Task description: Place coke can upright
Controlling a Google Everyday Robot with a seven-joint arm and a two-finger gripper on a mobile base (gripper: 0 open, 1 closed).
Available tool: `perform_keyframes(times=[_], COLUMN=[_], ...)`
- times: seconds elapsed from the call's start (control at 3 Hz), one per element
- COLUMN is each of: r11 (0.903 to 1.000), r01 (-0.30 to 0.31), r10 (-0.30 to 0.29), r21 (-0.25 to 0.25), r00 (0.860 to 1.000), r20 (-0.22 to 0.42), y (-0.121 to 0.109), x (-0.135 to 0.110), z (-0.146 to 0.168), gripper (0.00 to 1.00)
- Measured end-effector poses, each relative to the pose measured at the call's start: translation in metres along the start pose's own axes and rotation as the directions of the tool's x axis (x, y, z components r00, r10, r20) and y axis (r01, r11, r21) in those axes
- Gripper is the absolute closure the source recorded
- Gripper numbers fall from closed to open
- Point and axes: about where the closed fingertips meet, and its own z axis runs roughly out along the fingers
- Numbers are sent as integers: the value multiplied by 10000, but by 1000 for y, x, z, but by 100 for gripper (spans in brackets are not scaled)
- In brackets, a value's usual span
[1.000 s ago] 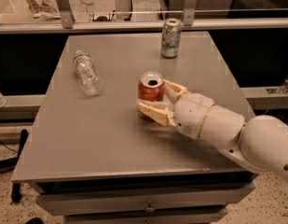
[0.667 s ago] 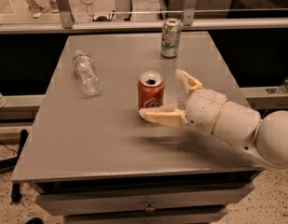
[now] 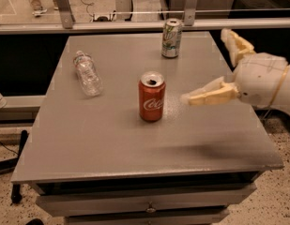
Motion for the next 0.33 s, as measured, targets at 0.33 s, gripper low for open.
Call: perform_keyframes(times=[0.33], r11=[9997], r01=[259], r10=[-259], r21=[20], r00=[9994], r20=[228], y=[-16], x=[-20], z=[-16], gripper=[0])
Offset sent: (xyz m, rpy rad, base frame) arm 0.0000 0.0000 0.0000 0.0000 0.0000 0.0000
